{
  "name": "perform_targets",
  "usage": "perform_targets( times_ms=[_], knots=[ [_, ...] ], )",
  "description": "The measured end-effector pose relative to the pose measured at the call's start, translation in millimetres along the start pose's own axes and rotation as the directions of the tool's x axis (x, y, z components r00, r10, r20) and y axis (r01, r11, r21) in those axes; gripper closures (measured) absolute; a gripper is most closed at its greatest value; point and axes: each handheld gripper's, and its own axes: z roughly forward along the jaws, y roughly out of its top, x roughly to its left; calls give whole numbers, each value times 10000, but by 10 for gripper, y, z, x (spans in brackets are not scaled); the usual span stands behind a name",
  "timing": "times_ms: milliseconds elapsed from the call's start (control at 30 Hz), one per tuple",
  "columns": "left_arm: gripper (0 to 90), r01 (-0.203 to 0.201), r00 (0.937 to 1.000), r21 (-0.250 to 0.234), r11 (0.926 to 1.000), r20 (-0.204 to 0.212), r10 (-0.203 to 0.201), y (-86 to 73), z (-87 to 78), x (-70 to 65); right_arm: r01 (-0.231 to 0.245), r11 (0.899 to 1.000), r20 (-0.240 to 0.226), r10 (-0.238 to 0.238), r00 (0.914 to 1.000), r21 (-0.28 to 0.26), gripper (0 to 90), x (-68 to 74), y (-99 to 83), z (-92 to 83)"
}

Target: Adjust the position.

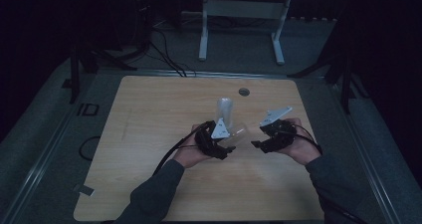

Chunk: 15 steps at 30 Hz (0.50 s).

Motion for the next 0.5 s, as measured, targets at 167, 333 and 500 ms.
perform_targets(
  times_ms=[167, 333, 500],
  knots=[
    [293, -125, 9999, 131, 9998, 78, 124, -6, -1, 2, 259, 9994, -69, -257, 9996, 246, 361, 4, 17, 6],
    [293, -210, 9995, 236, 9995, 231, 205, -14, 13, -7, 594, 9969, -87, -590, 9982, 511, 360, 26, 34, 22],
    [293, -386, 9988, 393, 9985, 305, 374, -17, 22, -11, 846, 9938, -198, -834, 9963, 719, 359, 46, 55, 27]
  ],
)
